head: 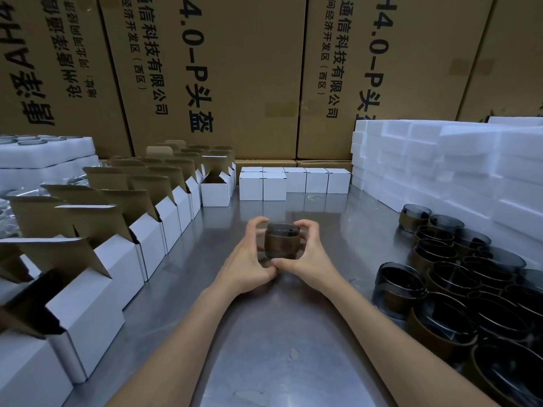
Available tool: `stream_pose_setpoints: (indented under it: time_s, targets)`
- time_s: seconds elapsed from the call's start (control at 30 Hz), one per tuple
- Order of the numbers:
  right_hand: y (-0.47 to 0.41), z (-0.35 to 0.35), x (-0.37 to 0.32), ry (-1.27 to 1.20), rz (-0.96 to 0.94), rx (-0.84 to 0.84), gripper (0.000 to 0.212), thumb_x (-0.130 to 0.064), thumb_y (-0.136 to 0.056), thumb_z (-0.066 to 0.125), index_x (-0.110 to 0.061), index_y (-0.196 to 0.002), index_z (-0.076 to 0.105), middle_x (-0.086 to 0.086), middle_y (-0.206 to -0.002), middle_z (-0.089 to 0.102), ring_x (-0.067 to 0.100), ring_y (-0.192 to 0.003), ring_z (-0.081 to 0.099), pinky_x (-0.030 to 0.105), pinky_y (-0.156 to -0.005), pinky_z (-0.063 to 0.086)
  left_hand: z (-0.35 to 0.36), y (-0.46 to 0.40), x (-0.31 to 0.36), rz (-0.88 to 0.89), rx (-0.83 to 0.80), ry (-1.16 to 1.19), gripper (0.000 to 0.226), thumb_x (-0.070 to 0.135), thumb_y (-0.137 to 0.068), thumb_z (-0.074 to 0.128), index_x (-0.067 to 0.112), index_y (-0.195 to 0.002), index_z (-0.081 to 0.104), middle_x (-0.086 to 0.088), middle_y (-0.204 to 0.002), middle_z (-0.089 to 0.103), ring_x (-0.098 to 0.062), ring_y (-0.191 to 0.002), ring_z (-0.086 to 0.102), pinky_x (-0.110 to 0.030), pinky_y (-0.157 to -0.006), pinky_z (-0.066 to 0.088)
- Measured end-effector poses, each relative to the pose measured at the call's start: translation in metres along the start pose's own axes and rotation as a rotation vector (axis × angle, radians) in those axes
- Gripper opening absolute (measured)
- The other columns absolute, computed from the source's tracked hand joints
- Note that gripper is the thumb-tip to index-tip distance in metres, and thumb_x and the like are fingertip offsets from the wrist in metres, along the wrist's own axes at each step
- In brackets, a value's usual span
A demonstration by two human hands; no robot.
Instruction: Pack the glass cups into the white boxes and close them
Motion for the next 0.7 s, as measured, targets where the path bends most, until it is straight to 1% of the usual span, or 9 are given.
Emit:
stream_pose_setpoints:
  time_s: [0.07, 0.13, 0.17, 0.23, 0.3, 0.37, 0.47, 0.57, 0.7]
  targets:
    - [0.0006, 0.001, -0.0016, 0.074, -0.026, 0.025, 0.078, -0.013, -0.064, 0.083, -0.025, -0.117, 0.027, -0.015, -0.109, 0.044, 0.012, -0.106, 0.054, 0.028, -0.09, 0.048, 0.0043, -0.0002, -0.0014, -0.019, -0.061, 0.022, 0.084, 0.016, -0.071, 0.068, 0.051, -0.129, 0.017, 0.011, -0.119, 0.059, -0.002, -0.102, 0.063, -0.04, -0.091, 0.053]
    - [0.0008, 0.0019, -0.0031, 0.123, -0.049, 0.043, 0.079, -0.013, -0.063, 0.085, -0.025, -0.113, 0.025, -0.019, -0.106, 0.039, 0.002, -0.099, 0.05, 0.016, -0.082, 0.044, 0.0063, -0.0002, -0.0014, -0.031, -0.093, 0.042, 0.083, 0.017, -0.067, 0.063, 0.05, -0.13, 0.019, 0.011, -0.115, 0.061, -0.003, -0.102, 0.063, -0.039, -0.091, 0.053]
    - [0.0008, 0.002, -0.0033, 0.141, -0.057, 0.049, 0.079, -0.013, -0.063, 0.085, -0.025, -0.112, 0.024, -0.02, -0.105, 0.038, 0.001, -0.097, 0.049, 0.014, -0.08, 0.042, 0.0068, 0.0002, -0.0007, -0.036, -0.106, 0.049, 0.083, 0.02, -0.065, 0.061, 0.049, -0.13, 0.02, 0.011, -0.116, 0.06, -0.004, -0.104, 0.063, -0.04, -0.092, 0.052]
    - [0.0008, 0.0013, -0.0024, 0.179, -0.071, 0.055, 0.078, -0.012, -0.063, 0.085, -0.023, -0.111, 0.025, -0.015, -0.105, 0.039, 0.006, -0.098, 0.049, 0.021, -0.083, 0.044, 0.0073, 0.0011, 0.0006, -0.053, -0.128, 0.056, 0.082, 0.025, -0.061, 0.06, 0.049, -0.129, 0.021, 0.01, -0.116, 0.06, -0.007, -0.107, 0.061, -0.041, -0.093, 0.051]
    - [0.0012, 0.002, -0.0019, 0.224, -0.088, 0.041, 0.076, -0.013, -0.064, 0.083, -0.024, -0.11, 0.024, -0.006, -0.11, 0.04, 0.014, -0.103, 0.049, 0.029, -0.087, 0.046, 0.0066, 0.0018, 0.0018, -0.085, -0.137, 0.086, 0.079, 0.032, -0.058, 0.06, 0.05, -0.125, 0.022, 0.01, -0.118, 0.059, -0.01, -0.108, 0.061, -0.042, -0.094, 0.049]
    - [0.0016, 0.004, -0.0017, 0.272, -0.103, 0.013, 0.075, -0.017, -0.065, 0.082, -0.024, -0.111, 0.023, -0.001, -0.116, 0.04, 0.018, -0.107, 0.049, 0.035, -0.087, 0.047, 0.0057, 0.0024, 0.0026, -0.118, -0.149, 0.103, 0.076, 0.038, -0.056, 0.059, 0.049, -0.122, 0.023, 0.008, -0.12, 0.059, -0.015, -0.109, 0.061, -0.045, -0.096, 0.047]
    - [0.0019, 0.0051, -0.0012, 0.303, -0.106, -0.01, 0.077, -0.024, -0.065, 0.084, -0.024, -0.111, 0.023, -0.001, -0.119, 0.039, 0.016, -0.109, 0.046, 0.037, -0.09, 0.047, 0.0051, 0.0031, 0.0032, -0.14, -0.162, 0.085, 0.068, 0.033, -0.062, 0.058, 0.046, -0.119, 0.023, 0.004, -0.118, 0.058, -0.022, -0.108, 0.059, -0.049, -0.095, 0.046]
    - [0.0021, 0.005, -0.0005, 0.302, -0.091, -0.022, 0.078, -0.028, -0.065, 0.085, -0.024, -0.112, 0.023, -0.002, -0.119, 0.039, 0.015, -0.112, 0.045, 0.036, -0.092, 0.046, 0.0045, 0.0036, 0.0042, -0.152, -0.163, 0.086, 0.064, 0.03, -0.064, 0.057, 0.043, -0.118, 0.023, 0.002, -0.116, 0.058, -0.023, -0.106, 0.058, -0.049, -0.093, 0.046]
    - [0.0026, 0.0054, -0.0004, 0.319, -0.056, -0.047, 0.08, -0.034, -0.064, 0.085, -0.026, -0.112, 0.022, -0.003, -0.12, 0.04, 0.014, -0.112, 0.045, 0.039, -0.092, 0.047, 0.0036, 0.0039, 0.0054, -0.176, -0.173, 0.101, 0.064, 0.029, -0.063, 0.054, 0.04, -0.117, 0.023, -0.003, -0.111, 0.058, -0.026, -0.101, 0.058, -0.05, -0.091, 0.047]
Point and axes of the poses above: each hand's wrist, its own y-axis away from the middle knuckle, its own z-axis out of the palm, x = y × z, the point moved 4 cm from there along -y, towards the middle knuckle
